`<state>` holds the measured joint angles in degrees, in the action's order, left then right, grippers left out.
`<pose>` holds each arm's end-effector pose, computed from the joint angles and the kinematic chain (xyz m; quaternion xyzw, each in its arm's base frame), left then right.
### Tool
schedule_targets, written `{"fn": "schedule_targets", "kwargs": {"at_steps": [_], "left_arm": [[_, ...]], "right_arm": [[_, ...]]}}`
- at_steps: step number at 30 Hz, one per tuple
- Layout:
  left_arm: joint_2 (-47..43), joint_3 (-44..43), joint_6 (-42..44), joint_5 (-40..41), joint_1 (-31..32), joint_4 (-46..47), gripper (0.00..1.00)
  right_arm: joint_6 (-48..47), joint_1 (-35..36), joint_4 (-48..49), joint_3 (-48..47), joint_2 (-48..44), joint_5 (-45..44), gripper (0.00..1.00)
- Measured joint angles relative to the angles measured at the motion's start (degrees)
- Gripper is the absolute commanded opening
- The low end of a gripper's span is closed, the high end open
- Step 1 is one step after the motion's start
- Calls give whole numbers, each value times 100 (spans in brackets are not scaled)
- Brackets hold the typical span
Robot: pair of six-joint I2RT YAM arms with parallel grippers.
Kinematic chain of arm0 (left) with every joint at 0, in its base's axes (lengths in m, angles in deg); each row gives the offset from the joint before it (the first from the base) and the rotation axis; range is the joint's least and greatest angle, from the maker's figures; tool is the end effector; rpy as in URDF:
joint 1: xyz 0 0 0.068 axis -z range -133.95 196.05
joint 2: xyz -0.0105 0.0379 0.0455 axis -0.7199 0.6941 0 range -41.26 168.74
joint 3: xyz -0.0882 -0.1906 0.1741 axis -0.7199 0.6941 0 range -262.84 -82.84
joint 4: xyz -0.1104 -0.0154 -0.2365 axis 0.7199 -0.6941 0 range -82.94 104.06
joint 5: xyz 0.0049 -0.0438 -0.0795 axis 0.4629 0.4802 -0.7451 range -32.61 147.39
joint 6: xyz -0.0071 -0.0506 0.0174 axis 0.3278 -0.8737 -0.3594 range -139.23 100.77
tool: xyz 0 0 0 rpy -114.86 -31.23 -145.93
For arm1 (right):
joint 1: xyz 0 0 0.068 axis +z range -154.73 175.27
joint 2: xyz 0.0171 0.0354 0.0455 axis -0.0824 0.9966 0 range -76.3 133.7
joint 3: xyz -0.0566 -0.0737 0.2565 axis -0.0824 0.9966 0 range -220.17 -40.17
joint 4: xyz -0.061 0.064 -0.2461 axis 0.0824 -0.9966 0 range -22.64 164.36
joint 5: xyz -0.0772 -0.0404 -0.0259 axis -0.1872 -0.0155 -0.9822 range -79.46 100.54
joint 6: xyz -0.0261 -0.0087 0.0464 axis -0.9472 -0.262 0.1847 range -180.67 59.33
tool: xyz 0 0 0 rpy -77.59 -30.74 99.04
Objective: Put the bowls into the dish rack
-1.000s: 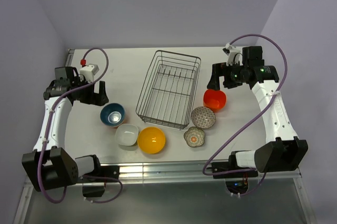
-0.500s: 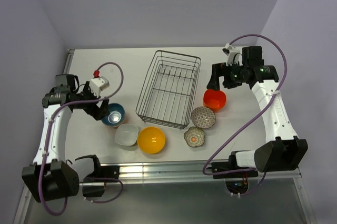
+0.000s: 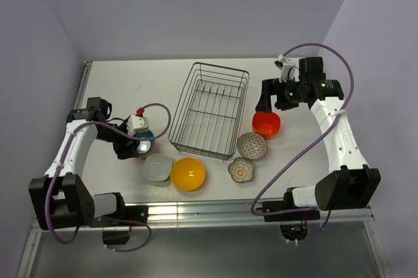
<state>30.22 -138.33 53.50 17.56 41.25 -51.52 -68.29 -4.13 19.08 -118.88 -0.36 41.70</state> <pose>0.2042 -0.0058 0.2537 0.5446 0.7637 -0.2217 0.2666 0.2611 0.0211 0.3585 -0.1515 0.9037 0.2348 0.3245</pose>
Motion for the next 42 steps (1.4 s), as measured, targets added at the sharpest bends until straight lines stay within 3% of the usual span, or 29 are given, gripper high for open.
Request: {"fn": "schedule_targets", "kwargs": {"at_steps": [12, 30, 42], "left_arm": [[457, 0, 315, 101, 201, -24, 66], [1005, 2, 337, 378, 348, 0, 48], [1071, 2, 422, 448, 378, -2, 47]], "right_arm": [[-42, 0, -4, 0, 13, -2, 100], [-83, 0, -4, 0, 101, -50, 100], [-85, 0, -4, 2, 153, -109, 100]]}}
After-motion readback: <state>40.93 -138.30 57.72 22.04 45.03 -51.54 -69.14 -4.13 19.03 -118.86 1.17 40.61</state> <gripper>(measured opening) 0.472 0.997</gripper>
